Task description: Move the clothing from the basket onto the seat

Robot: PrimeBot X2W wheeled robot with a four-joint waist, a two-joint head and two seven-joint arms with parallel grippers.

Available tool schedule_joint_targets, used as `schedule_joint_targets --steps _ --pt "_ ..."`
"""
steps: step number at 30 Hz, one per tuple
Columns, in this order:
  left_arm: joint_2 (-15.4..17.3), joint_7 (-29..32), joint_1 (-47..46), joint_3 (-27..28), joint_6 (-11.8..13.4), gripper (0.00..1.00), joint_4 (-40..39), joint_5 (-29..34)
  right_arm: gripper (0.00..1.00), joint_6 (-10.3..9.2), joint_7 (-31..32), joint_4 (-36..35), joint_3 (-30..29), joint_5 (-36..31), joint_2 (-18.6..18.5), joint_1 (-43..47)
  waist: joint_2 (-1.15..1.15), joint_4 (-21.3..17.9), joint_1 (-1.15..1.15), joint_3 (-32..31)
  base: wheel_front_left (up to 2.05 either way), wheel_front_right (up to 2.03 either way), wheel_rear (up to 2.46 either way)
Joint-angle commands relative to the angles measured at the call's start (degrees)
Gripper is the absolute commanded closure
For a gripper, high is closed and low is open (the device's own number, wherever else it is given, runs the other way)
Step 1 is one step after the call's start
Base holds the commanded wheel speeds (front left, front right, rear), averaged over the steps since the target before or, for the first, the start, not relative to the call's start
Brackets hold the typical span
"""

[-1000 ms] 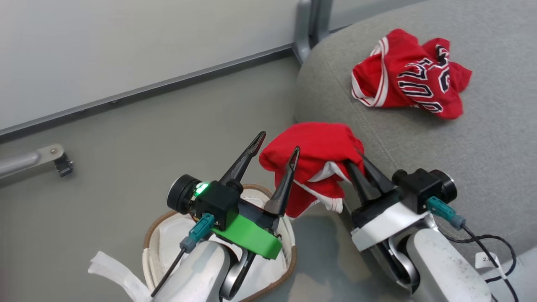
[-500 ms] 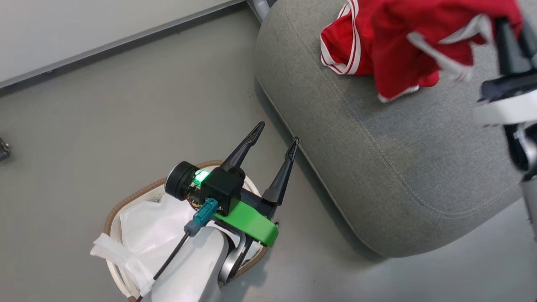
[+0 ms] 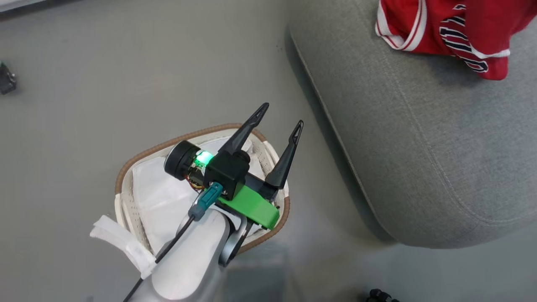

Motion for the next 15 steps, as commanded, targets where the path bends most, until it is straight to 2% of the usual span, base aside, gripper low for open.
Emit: schedule_joint_targets --steps 1,10,15 --pt "0.31 -0.02 -1.44 -0.12 0.23 0.00 -0.25 0.11 1.00 -0.08 -0.10 1.92 -1.50 -1.37 0.01 -0.78 0.00 4.01 0.00 4.16 0.00 0.00 0.00" --pt "0.29 -0.02 -3.49 -1.16 1.46 0.00 -0.76 -0.19 1.00 -0.08 -0.10 14.87 -9.98 -6.66 1.11 -1.43 0.00 8.21 0.00 8.91 0.00 0.00 0.00" --pt "0.28 -0.02 -3.81 -0.97 2.05 0.00 -0.70 -0.31 1.00 -0.08 -0.10 20.36 -13.05 -8.74 2.23 -1.07 0.00 9.27 0.00 10.18 0.00 0.00 0.00"
